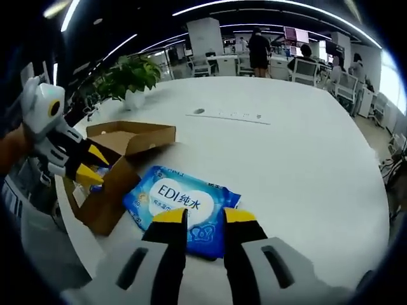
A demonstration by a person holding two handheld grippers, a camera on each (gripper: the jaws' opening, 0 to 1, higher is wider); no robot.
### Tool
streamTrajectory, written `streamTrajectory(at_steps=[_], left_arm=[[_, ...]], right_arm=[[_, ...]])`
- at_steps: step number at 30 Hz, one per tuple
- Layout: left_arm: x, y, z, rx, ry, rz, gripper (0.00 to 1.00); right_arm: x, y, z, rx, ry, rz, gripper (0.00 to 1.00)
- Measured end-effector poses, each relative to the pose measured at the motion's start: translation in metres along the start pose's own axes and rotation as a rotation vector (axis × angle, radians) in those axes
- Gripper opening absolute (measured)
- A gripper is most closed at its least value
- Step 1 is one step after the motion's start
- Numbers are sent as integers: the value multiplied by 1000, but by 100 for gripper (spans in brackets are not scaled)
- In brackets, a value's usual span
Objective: Operate the shoe box by opening the lid, removing the specified soft item, and placing it in the target area until the item is outside and the box remains undamaged.
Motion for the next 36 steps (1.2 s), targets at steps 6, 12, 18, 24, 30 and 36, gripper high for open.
streamTrajectory(at_steps=[6,12,18,24,30,36], left_arm=[[13,-8,-10,-14,-22,1,20],[26,-17,-18,-30,-42,3,21],[39,-23,-27,-43,-51,-5,22],[54,-28,-38,-51,-64,-8,22],[69,-31,-41,-38,-48,-5,25],[78,-32,-40,-3,-2,22,26]], right_arm=[[-3,-1,-16,-22,-32,-15,22],[-7,3,-36,-61,-76,-34,26],[-12,9,-55,-99,-122,-49,27],[-16,18,-70,-134,-165,-70,28],[-19,29,-87,-179,-215,-91,27],[-22,42,-103,-217,-274,-123,27]])
Point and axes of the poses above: the point that each gripper's makers call its tool centre point, and the gripper's own axes: y roughly forward along the fingers, z roughly to its right, x roughly out of its underside, the point moved 5 cm from there along -y, roughly backward along the fingers, and after that the axes turned 15 degrees about -x, right-handed, at the moved point
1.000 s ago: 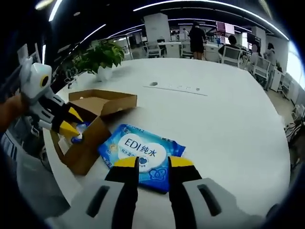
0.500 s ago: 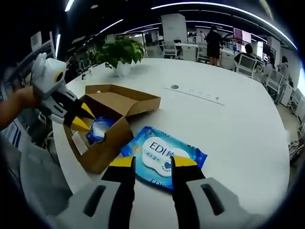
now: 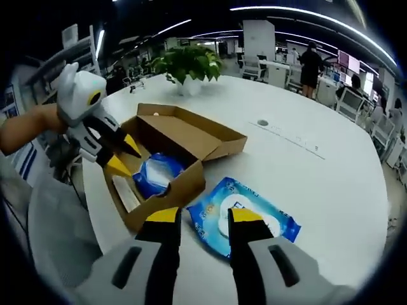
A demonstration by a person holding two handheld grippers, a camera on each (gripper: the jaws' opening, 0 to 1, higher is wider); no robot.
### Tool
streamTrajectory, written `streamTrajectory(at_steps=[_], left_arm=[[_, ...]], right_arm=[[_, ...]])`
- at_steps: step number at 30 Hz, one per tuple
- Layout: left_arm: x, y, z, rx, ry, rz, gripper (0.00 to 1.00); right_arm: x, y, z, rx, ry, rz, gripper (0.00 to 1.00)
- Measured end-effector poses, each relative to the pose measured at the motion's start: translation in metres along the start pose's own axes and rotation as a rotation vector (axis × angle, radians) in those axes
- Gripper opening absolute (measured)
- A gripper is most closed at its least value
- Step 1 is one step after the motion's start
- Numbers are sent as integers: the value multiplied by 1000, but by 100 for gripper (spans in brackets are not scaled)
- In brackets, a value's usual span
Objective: Operate the shoe box by opening the lid, removing the specified soft item, and placing it in the target area until the item is outside and the box remains undamaged.
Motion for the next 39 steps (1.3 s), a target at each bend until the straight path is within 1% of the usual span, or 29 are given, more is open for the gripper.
streamTrajectory(at_steps=[3,6,9,11,13,17,21,26,27,29,32,35,39], left_arm=[[1,1,-1,9,17,6,26],[1,3,-3,22,31,13,26],[0,5,-4,34,62,21,26],[-2,7,-4,39,79,33,29],[-3,8,-2,62,97,41,30],[-2,14,-2,83,150,39,28],[-3,19,-6,99,175,41,25],[-3,24,-8,135,217,47,20],[-2,24,-7,149,234,41,19],[1,25,-6,173,294,27,18],[1,28,-4,182,316,21,18],[-1,31,-5,188,323,23,18],[-1,36,-6,194,337,20,16]], right_arm=[[-5,7,-5,-15,-28,-14,26],[-11,18,-11,-35,-83,-39,26],[-14,27,-17,-54,-108,-55,26],[-16,32,-19,-66,-125,-62,26],[-18,38,-21,-76,-136,-67,25],[-23,49,-21,-87,-156,-73,24],[-28,59,-22,-101,-183,-82,23],[-29,74,-22,-113,-225,-115,21],[-30,76,-23,-115,-233,-117,20],[-31,83,-23,-123,-246,-126,19],[-28,93,-23,-126,-268,-160,18],[-29,100,-23,-126,-273,-162,17],[-27,109,-22,-120,-288,-180,12]])
Point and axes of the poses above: the point that each gripper's makers call its tool centre point, and the gripper's own axes: y roughly forward along the fingers, z roughly to its right, x roughly out of its underside, the point moved 5 cm from there along -y, roughly backward along the fingers, and after that the axes turned 15 degrees about -x, right-handed, at the moved point
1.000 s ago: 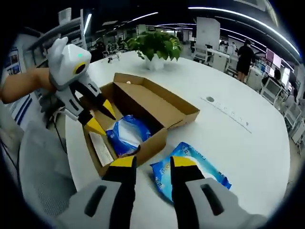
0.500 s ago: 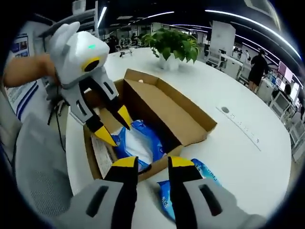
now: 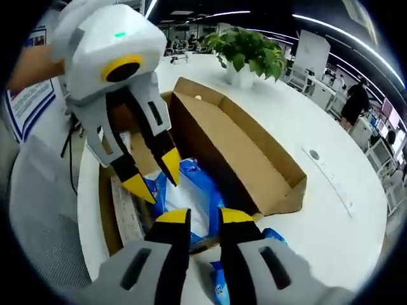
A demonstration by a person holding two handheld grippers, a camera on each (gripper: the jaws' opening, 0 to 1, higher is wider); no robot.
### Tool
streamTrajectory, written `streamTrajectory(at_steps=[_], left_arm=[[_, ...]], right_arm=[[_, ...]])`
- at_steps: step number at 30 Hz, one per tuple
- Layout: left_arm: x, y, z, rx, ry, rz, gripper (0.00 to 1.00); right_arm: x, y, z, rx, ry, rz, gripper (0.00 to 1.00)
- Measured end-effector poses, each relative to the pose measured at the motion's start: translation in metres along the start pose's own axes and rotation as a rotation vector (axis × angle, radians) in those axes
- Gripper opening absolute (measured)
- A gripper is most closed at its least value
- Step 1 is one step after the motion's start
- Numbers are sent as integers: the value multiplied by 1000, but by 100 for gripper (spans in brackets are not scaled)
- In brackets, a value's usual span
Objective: Operate the shoe box by opening the lid, removing the specified soft item, and placing it in the target area until the item is outside and the box remains undamaged.
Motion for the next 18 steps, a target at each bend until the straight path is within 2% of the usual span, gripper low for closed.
streamTrajectory(at_steps=[3,10,14,18], left_arm=[[1,1,0,13,-4,-4,15],[9,1,-4,6,8,-19,2],[14,0,-8,-8,-29,-30,0],[14,-3,-8,-22,-32,-24,0]], right_arm=[[-2,4,3,9,-14,-13,9],[0,12,6,24,-94,-84,0],[0,12,6,19,-88,-84,0],[-1,10,5,16,-86,-76,0]])
Point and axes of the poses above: the point that each gripper's makers call its tool centre point, and the gripper's own axes: y roughly forward along the fingers, z roughly to its right, x roughly out of its underside, the point moved 5 cm from there along -y, roughly backward along the fingers, and after that the axes turned 15 degrees about -x, right-handed, at the moved point
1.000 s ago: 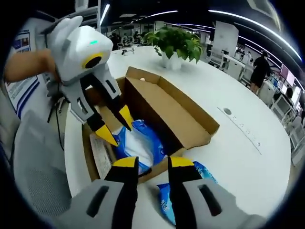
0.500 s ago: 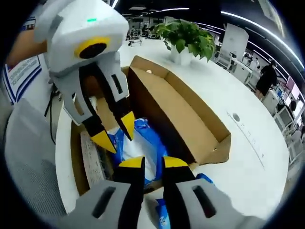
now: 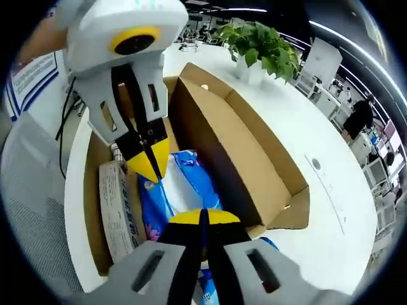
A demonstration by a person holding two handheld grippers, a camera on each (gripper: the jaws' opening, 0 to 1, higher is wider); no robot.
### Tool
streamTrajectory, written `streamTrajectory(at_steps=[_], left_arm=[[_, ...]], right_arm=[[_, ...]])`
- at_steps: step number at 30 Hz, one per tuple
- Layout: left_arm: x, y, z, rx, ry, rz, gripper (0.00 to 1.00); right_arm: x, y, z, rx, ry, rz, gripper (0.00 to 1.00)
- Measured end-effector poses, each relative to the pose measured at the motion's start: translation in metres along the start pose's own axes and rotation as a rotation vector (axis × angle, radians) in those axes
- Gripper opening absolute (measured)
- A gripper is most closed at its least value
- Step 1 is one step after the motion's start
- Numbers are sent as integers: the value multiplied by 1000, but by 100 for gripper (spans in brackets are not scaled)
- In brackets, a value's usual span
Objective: Operate the shoe box by opening the lid, removing the specified soft item, and placing it in the target area until the item is outside and the box remains undamaged.
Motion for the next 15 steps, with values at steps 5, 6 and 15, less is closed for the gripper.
streamTrajectory(at_steps=[5,6,15], left_arm=[[-1,-7,1,-11,-2,10,0],[-1,-8,1,-14,-2,11,0],[-3,-25,-3,-53,-7,24,0]], right_arm=[[-2,-3,0,4,3,8,0],[-3,-5,-1,6,3,11,0],[-16,-13,-3,12,-16,43,0]])
Point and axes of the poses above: the point that each gripper's makers call its tool centre point, and the gripper's own axes: y roughly forward along the fingers, z roughly to its right, x roughly out of its underside, the point moved 5 cm from there along -y, roughly backward along the fingers, and after that the axes turned 15 degrees about -x, right-handed, at the moved point
